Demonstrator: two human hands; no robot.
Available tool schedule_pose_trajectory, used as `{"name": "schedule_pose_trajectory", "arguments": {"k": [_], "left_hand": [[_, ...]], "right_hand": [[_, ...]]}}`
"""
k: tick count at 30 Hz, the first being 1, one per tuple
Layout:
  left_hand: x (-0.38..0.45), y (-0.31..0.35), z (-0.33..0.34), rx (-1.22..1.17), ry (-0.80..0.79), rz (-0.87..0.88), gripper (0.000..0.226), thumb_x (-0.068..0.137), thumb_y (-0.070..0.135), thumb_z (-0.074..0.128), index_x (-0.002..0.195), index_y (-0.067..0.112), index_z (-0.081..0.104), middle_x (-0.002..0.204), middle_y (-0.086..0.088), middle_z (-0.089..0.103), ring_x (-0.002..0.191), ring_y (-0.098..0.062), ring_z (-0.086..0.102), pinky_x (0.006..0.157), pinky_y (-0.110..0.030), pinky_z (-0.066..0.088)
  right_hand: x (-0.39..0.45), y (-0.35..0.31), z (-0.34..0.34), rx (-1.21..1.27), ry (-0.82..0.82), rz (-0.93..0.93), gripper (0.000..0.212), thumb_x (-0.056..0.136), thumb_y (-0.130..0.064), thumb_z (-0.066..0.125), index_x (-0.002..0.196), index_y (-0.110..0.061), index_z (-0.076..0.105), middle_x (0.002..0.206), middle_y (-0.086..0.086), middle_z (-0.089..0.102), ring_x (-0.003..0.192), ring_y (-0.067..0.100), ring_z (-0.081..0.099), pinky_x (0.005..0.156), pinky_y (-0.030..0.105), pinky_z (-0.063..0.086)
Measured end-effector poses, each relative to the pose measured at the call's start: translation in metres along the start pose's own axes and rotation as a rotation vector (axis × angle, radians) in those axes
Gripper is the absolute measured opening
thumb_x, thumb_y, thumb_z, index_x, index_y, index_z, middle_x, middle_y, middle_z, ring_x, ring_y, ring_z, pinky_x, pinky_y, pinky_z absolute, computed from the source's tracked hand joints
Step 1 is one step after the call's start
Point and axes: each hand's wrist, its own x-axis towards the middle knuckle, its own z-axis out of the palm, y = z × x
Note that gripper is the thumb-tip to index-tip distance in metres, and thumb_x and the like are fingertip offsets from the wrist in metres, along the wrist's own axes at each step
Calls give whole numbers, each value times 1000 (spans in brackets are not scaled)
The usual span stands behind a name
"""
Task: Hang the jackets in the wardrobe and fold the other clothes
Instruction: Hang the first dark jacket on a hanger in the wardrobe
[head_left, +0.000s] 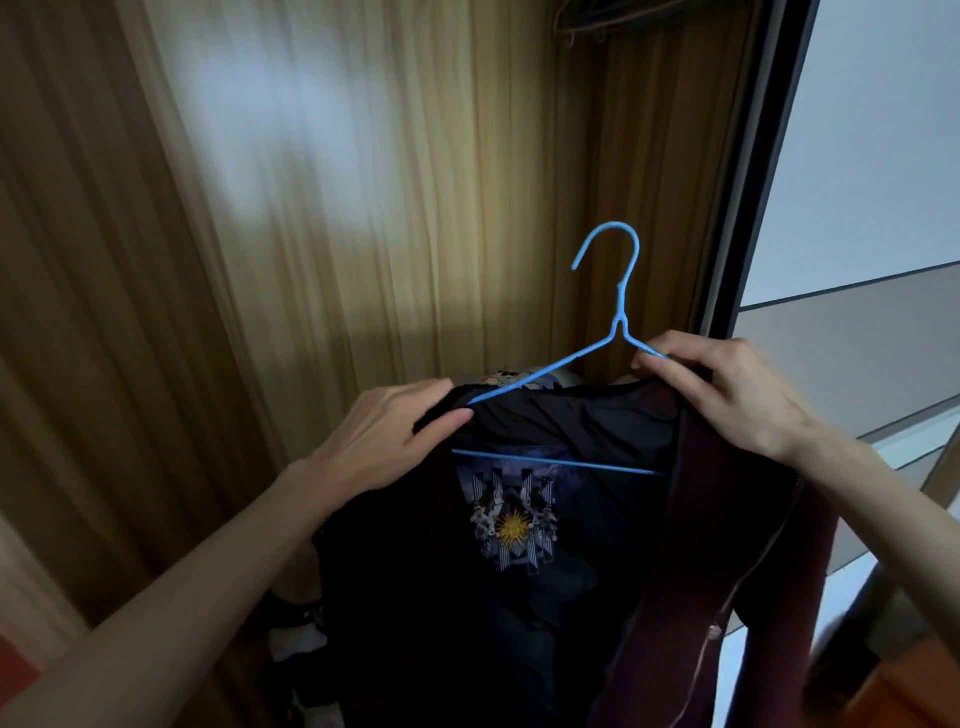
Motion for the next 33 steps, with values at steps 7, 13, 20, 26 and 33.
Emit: {"name": "schedule_pose_trajectory", "arguments": {"k": [7, 13, 20, 26, 33], "left_hand": [[11, -4, -6, 467, -134, 136, 36, 109, 41, 33, 92, 15, 52, 81, -5, 56, 58, -33, 63, 41, -38, 41], [18, 19, -6, 549, -398, -137, 17, 105, 25, 43, 113, 11, 49, 113, -10, 50, 92, -36, 68, 66, -44, 50], [45, 21, -17, 618, -434, -297, 13, 102, 19, 49, 109, 9, 51, 107, -18, 68, 103, -42, 67, 69, -40, 36], [65, 49, -32, 480, -251, -336, 12, 101, 17, 47, 108, 10, 41, 96, -20, 67, 94, -45, 66, 68, -40, 36], [26, 82, 6, 329, -273, -327, 27, 104, 26, 45, 128, 14, 39, 77, -6, 58, 74, -37, 66, 56, -40, 40]], "right_hand": [[2, 1, 6, -39, -33, 33, 31, 108, -55, 39, 109, -39, 65, 108, -23, 70, 104, 8, 71, 90, 46, 55], [8, 0, 12, -99, -20, 13, 42, 104, -68, 32, 112, -40, 63, 107, -20, 72, 106, 15, 73, 86, 46, 57], [6, -13, 21, -511, 28, -173, 37, 110, -47, 35, 130, -32, 63, 100, -1, 76, 77, 42, 72, 55, 46, 59], [9, -18, 34, -576, -10, -21, 40, 105, -49, 32, 131, -34, 59, 107, -2, 75, 85, 43, 72, 62, 46, 58], [-4, -29, 36, -207, 93, 74, 33, 105, -56, 39, 121, -42, 63, 114, -22, 74, 107, 22, 72, 77, 45, 60]]}}
